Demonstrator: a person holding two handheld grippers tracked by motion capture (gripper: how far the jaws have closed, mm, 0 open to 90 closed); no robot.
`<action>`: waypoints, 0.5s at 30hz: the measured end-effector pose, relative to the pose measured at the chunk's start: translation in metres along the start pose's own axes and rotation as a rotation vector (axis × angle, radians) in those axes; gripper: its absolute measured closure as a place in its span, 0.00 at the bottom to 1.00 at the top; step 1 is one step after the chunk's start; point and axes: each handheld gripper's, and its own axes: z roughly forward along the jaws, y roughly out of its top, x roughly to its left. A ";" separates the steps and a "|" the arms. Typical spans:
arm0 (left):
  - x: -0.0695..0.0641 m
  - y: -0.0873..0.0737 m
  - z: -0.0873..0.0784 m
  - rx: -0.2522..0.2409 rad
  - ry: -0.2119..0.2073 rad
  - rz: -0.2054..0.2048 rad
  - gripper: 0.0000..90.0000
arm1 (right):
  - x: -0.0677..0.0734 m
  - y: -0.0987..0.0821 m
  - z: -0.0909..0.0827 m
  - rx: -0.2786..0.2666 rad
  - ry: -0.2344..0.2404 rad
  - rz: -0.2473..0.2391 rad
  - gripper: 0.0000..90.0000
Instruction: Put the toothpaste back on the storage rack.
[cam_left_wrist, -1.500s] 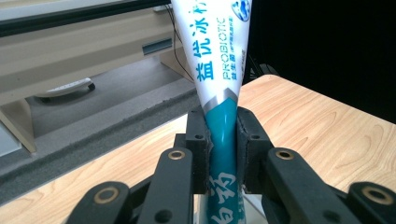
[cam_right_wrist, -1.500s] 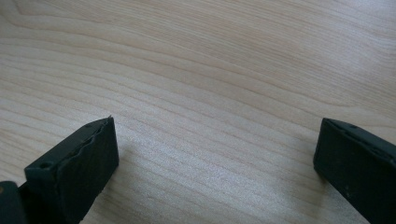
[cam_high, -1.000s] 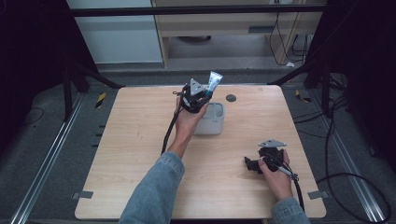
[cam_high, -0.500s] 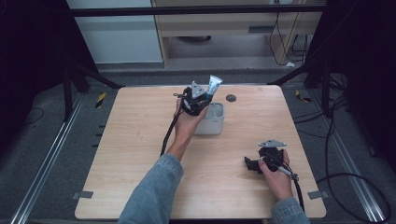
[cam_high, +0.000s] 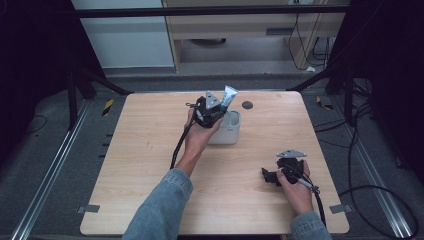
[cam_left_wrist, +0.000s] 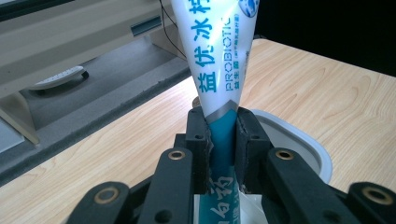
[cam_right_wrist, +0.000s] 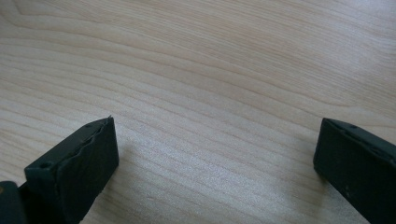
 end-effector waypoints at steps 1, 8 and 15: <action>0.000 0.000 0.000 0.002 0.000 0.000 0.86 | 0.000 0.000 0.000 0.000 0.000 0.000 0.00; 0.000 -0.005 0.002 0.039 -0.004 -0.005 0.86 | 0.000 0.000 0.000 0.001 -0.001 -0.002 0.00; -0.001 -0.007 0.003 0.054 -0.008 -0.008 0.86 | 0.000 0.000 0.000 -0.001 0.000 -0.001 0.00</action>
